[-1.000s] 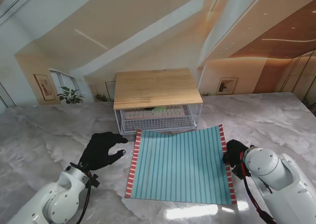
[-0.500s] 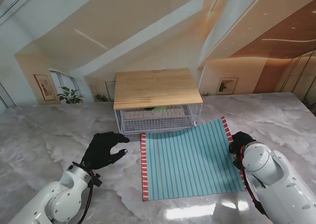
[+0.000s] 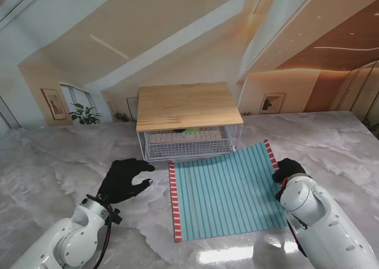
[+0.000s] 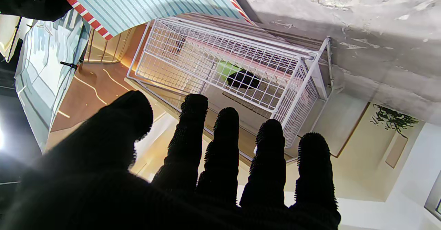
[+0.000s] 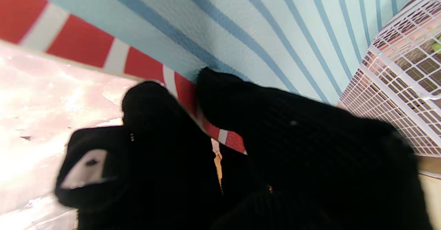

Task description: Unroll the mouse pad and set up the keyboard and mouse from the tabletop organizer

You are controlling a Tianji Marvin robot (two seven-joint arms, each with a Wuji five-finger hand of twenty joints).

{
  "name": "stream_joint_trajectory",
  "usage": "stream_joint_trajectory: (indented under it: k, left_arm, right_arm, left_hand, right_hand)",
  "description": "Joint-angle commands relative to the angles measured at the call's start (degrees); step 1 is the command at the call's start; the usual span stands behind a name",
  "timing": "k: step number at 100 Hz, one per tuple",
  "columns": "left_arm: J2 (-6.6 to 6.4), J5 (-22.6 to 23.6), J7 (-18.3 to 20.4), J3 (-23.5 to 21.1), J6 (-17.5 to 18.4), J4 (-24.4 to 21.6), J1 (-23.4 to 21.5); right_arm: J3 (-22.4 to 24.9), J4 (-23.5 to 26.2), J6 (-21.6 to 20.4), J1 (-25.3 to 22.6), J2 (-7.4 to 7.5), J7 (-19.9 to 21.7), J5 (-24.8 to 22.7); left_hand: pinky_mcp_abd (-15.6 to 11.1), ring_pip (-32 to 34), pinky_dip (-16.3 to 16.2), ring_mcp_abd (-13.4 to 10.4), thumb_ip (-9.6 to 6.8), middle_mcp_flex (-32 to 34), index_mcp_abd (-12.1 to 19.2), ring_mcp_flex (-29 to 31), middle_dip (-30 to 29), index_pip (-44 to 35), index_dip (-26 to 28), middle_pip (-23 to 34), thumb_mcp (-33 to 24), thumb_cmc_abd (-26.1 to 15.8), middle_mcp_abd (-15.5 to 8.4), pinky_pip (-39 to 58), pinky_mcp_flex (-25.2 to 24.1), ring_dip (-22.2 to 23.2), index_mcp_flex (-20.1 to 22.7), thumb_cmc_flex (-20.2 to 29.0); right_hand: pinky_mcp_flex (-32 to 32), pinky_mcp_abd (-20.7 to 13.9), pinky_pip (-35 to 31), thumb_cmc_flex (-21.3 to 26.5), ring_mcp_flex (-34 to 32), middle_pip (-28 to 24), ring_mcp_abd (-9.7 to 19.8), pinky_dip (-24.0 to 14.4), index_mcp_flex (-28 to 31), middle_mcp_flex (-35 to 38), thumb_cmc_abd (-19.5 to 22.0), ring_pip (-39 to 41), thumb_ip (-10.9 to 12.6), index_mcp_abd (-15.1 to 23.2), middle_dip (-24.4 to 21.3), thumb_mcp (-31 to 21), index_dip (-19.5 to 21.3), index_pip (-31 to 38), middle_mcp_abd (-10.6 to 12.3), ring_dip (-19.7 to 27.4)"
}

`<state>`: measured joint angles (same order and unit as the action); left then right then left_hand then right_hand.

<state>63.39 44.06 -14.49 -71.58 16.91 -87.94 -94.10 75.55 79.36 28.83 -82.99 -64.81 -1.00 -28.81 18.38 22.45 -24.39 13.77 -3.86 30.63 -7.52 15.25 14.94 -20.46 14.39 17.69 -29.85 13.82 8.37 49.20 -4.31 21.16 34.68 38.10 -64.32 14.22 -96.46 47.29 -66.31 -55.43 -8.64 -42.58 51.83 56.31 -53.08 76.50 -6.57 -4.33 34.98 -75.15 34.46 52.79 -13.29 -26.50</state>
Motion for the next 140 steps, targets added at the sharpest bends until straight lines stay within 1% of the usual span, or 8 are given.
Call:
stream_joint_trajectory:
  k: [1,13,80,89,97,114,125,140]
  left_arm:
    - [0.32,0.00,0.68,-0.04,0.18,-0.11,-0.36]
    - [0.31,0.07,0.63,-0.17,0.37,-0.04,-0.37]
    - [0.41,-0.84,0.61,-0.26,2.05,0.93,0.07]
    - [0.41,-0.86,0.55,-0.29,2.29,1.14,0.09]
    - [0.41,-0.88,0.51,-0.33,2.47,1.24,0.09]
    - [0.40,-0.93,0.58,-0.46,2.61,1.28,-0.01]
    - [0.41,-0.88,0.44,-0.56,2.70,1.31,-0.09]
    - [0.45,-0.68,0.01,-0.72,2.75,1.39,-0.25]
  right_arm:
    - [-0.31,-0.07,-0.01,-0.10,-0.33,0.10,-0.51]
    - [-0.31,-0.07,-0.58,-0.63,-0.49,-1.18,-1.23]
    - [2.06,5.59,0.27,-7.41,-1.11,-4.41,-1.67]
    - [2.15,5.72,0.41,-7.75,-1.04,-4.46,-2.24]
    - [2.30,5.82,0.18,-8.06,-0.98,-4.42,-2.55]
    - [2.50,6.39,-1.24,-9.21,-0.93,-5.84,-4.71]
    - [3.03,7.08,-3.02,-10.28,-1.25,-8.24,-5.42]
    - [3.95,8.05,-6.63,-11.86,-1.74,-12.33,-6.56]
  left_hand:
    - [-1.11,-0.46,0.48,-1.88,0.80,-0.04,-0.23,-2.24,0.42,0.07,0.12,0.27,-0.81,0.08,-0.48,-0.60,-0.83,-0.24,0.17,-1.26]
    - [-1.11,-0.44,0.49,-1.87,0.79,-0.03,-0.21,-2.16,0.42,0.10,0.11,0.26,-0.79,0.12,-0.44,-0.61,-0.82,-0.23,0.20,-1.32]
    - [-1.11,-0.47,0.51,-1.73,0.75,-0.05,-0.16,-2.16,0.40,0.15,0.08,0.23,-0.70,0.14,-0.42,-0.60,-0.82,-0.22,0.25,-1.36]
    - [-1.11,-0.52,0.51,-1.76,0.75,-0.05,-0.11,-2.25,0.40,0.18,0.07,0.23,-0.68,0.09,-0.51,-0.60,-0.82,-0.23,0.21,-1.36]
    - [-1.11,-0.50,0.51,-1.79,0.76,-0.07,-0.20,-2.19,0.40,0.18,0.06,0.22,-0.65,0.09,-0.48,-0.60,-0.82,-0.23,0.24,-1.42]
    - [-1.01,-0.56,0.56,-1.78,0.74,-0.09,-0.14,-2.21,0.37,0.22,0.04,0.17,-0.63,0.09,-0.50,-0.72,-0.86,-0.25,0.19,-1.40]
    - [-1.01,-0.57,0.58,-1.74,0.73,-0.01,-0.14,-2.18,0.37,0.21,0.04,0.19,-0.60,0.12,-0.52,-0.75,-0.84,-0.24,0.26,-1.39]
    - [-1.01,-0.59,0.59,-1.79,0.74,-0.05,-0.10,-2.19,0.36,0.28,0.02,0.16,-0.52,0.03,-0.44,-0.76,-0.83,-0.24,0.14,-1.46]
  right_hand:
    - [-1.51,-3.34,-3.92,2.47,-1.88,-1.77,-1.56,2.09,1.99,-0.38,3.58,0.60,2.35,2.76,-1.54,-1.94,-0.02,3.09,-0.97,-0.84]
    - [1.04,-2.07,-3.44,-0.96,2.23,-3.55,-1.32,2.94,-1.87,-3.31,5.77,1.67,3.34,3.86,-5.37,2.56,-4.50,5.71,-0.67,-3.63]
    - [7.52,-3.04,-3.97,-7.71,8.36,-2.46,-1.07,2.82,-8.16,-9.16,6.16,-0.88,1.68,3.29,-9.10,7.25,-7.60,4.22,0.48,-5.08]
    - [17.57,-2.64,-0.70,-13.93,15.67,0.71,-0.91,1.10,-11.26,-14.93,8.61,-9.20,2.33,3.08,-9.06,11.50,-8.32,-2.07,2.82,-5.08]
    - [34.78,-1.17,6.97,-18.38,24.69,4.18,-0.12,-2.10,-15.05,-21.97,13.73,-17.10,6.38,3.00,-10.19,14.89,-2.92,-13.18,4.52,-4.98]
    - [59.99,-2.69,19.88,-21.37,41.67,9.87,2.95,-1.61,-25.54,-34.75,13.55,-31.40,6.22,3.87,-12.56,17.62,-4.33,-15.92,8.52,-0.57]
    - [68.34,-4.05,27.77,-22.27,50.13,11.03,4.88,0.04,-29.89,-40.79,13.52,-38.50,6.16,4.02,-13.43,18.67,-6.12,-15.52,10.58,2.60]
    - [70.16,-5.16,43.87,-22.93,56.61,11.99,8.12,4.24,-33.58,-46.30,13.39,-43.85,6.15,4.30,-14.72,19.15,-8.52,-15.11,12.16,5.65]
